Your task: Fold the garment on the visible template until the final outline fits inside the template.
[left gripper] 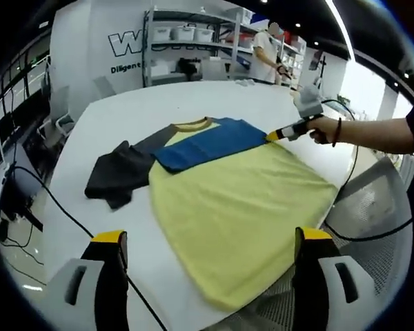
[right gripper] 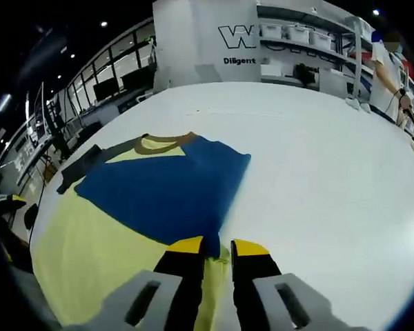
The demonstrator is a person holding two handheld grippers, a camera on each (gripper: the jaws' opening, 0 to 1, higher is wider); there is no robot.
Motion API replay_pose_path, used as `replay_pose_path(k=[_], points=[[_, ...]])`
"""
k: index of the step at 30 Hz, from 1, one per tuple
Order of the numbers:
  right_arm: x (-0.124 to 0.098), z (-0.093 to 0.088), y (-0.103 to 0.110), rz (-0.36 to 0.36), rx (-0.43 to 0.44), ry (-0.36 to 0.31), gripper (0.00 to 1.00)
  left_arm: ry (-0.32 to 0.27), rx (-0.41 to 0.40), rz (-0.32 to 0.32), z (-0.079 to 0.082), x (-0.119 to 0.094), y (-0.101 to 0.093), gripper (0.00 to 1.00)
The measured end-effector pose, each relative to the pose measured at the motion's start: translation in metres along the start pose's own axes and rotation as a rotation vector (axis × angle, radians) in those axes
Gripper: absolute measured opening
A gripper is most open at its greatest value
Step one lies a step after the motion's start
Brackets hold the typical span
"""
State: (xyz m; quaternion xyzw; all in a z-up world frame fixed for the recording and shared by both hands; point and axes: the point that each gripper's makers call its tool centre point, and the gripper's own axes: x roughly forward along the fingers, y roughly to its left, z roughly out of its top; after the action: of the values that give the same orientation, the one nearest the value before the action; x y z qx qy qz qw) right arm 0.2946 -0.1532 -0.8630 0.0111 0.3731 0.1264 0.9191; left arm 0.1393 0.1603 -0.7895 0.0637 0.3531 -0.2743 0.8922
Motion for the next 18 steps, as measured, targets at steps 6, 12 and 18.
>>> replay_pose_path(k=[6, 12, 18], points=[[0.004, 0.000, -0.001, -0.017, -0.026, 0.001, 0.00, 0.041, 0.033, -0.026, -0.008, 0.003, -0.007, 0.99], [0.000, 0.001, -0.013, -0.050, -0.067, 0.018, 0.00, 0.049, 0.041, -0.019, -0.009, 0.004, -0.004, 0.99], [-0.005, -0.002, -0.036, -0.075, -0.066, 0.026, 0.00, 0.053, 0.047, -0.014, -0.010, 0.006, -0.001, 0.99]])
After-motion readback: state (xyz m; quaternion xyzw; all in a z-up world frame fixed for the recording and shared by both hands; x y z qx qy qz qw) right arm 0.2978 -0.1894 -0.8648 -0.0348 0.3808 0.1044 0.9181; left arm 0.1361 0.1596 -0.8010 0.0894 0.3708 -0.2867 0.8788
